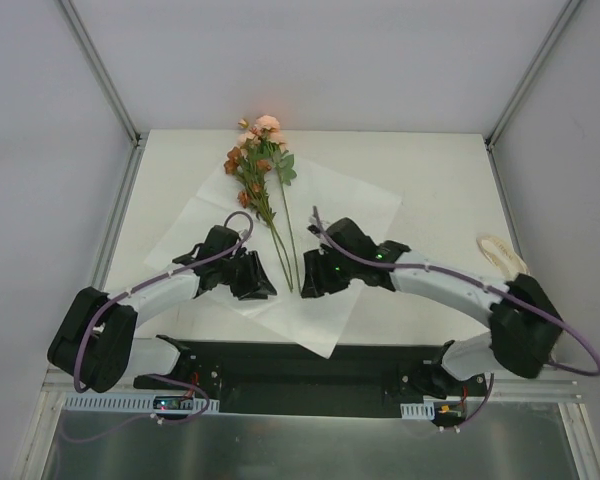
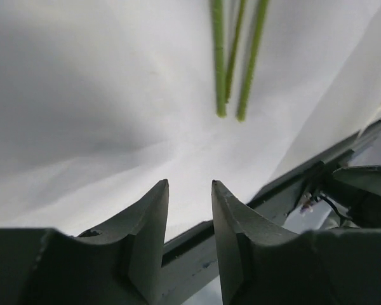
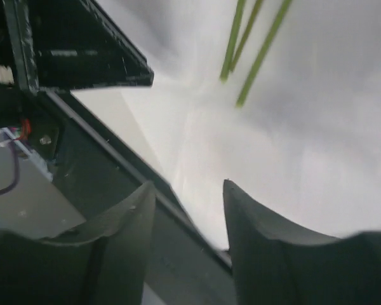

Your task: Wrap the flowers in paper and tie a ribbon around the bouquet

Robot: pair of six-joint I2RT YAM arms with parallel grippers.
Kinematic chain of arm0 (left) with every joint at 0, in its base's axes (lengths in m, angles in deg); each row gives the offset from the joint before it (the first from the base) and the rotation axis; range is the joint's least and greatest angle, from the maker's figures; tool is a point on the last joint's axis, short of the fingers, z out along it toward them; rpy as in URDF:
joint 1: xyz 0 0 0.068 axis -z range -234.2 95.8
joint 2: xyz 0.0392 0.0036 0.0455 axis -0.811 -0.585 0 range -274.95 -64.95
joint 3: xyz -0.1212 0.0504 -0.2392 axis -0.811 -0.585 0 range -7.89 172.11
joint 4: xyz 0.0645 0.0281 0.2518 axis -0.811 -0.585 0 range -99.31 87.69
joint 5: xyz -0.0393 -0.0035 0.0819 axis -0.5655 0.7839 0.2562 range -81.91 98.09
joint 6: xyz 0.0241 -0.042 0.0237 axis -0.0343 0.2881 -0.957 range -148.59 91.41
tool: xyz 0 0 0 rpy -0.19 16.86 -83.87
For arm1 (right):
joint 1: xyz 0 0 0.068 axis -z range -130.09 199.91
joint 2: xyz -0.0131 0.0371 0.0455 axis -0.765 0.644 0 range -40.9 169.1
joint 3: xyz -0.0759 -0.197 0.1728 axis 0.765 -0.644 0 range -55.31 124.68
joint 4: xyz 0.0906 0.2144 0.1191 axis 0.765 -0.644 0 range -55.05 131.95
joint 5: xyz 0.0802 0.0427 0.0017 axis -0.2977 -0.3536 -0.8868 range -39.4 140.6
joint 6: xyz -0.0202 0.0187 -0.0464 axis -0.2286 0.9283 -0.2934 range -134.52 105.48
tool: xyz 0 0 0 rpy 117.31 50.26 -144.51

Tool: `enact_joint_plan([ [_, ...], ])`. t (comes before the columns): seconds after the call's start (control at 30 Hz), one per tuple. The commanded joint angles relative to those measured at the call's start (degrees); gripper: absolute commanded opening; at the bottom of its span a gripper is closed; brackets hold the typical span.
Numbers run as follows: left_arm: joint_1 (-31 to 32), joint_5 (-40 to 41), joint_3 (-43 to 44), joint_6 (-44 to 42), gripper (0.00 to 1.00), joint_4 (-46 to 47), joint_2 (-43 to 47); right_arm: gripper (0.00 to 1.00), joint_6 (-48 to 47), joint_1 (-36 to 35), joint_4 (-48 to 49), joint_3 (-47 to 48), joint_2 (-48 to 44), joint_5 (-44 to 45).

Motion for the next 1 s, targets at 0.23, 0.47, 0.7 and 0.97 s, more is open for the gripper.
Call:
enact_joint_plan([
  [0.23,10.2,-8.4,5.2,-2.9,0.34,3.1,-2.9,0.76,28.7,0.6,0.3,-31.1,-28.2,2.6],
  [0.47,12.2,-3.4,0.9,1.3,0.25,10.4,-6.3,0.76,37.9,-1.1,16.7,-40.5,-26.2,-0.1],
  [0.7,12.3,-1.6,-1.0,3.0,0.22,12.5,-8.8,0.69,40.8,-6.6,18.3,-39.3,-23.0,0.7],
  [0.97,12.5,-1.5,-3.5,4.2,0.2,15.1,-9.6,0.73,43.2,-10.1,13.6,-40.8,-26.6,5.2],
])
